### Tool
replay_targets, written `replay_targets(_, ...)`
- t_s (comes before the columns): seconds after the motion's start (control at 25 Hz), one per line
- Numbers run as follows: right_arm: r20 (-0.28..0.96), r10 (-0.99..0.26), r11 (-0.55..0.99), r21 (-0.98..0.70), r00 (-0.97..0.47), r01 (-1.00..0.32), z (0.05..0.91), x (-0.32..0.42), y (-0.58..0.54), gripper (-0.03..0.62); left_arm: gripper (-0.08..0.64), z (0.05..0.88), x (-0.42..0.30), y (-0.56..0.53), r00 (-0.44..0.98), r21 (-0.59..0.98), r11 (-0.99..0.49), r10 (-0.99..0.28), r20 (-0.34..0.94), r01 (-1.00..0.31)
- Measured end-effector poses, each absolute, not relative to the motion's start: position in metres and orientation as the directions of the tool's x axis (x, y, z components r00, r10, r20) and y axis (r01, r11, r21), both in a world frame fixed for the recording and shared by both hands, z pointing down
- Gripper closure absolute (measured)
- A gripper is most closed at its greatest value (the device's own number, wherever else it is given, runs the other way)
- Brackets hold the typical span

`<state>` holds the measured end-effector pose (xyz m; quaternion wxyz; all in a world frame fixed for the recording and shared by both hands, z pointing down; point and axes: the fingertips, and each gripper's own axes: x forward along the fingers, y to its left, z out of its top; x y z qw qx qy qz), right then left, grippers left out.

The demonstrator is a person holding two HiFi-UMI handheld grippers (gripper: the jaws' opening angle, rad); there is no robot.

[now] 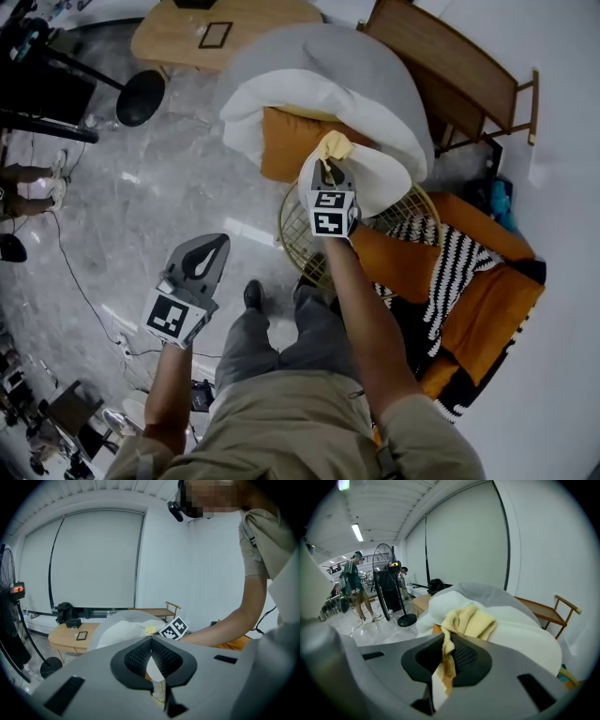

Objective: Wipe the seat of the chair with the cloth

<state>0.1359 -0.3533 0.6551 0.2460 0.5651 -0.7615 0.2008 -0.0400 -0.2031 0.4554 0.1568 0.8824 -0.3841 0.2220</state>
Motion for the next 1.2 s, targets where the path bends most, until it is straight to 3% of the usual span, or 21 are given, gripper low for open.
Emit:
replay_targets(0.24, 0.608, -0.772, 0.225, -0.014, -0.187, -0.974, 0.66, 0.192, -0.339, 0.548, 0.543, 0.457, -0.017, -0.208, 0.637, 0.114, -0.689, -0.577, 0.511, -0.715)
replay_targets(0.6, 0.66, -0.733, -0.155, 0.071, 0.163, -0.985, 0.677, 0.408, -0.273, 0.548, 0.543, 0.461, 0.013, -0.22, 0.686, 0.124, -0.743, -0.523, 0.506, -0.658)
replay_targets(0.96, 0.659, -0.732, -0.167, 0.073, 0.174, -0.983, 0.675, 0.407, -0.266, 0.548, 0.543, 0.463, 0.017, -0.219, 0.69, 0.126, -0.751, -0.509, 0.515, -0.648)
replay_targets(1.2, 0.662, -0.738, -0.14, 0.037, 0.129, -0.99, 0.682, 0.363, -0.281, 0.549, 0.543, 0.467, -0.001, -0.217, 0.675, 0.125, -0.731, -0.531, 0.513, -0.671)
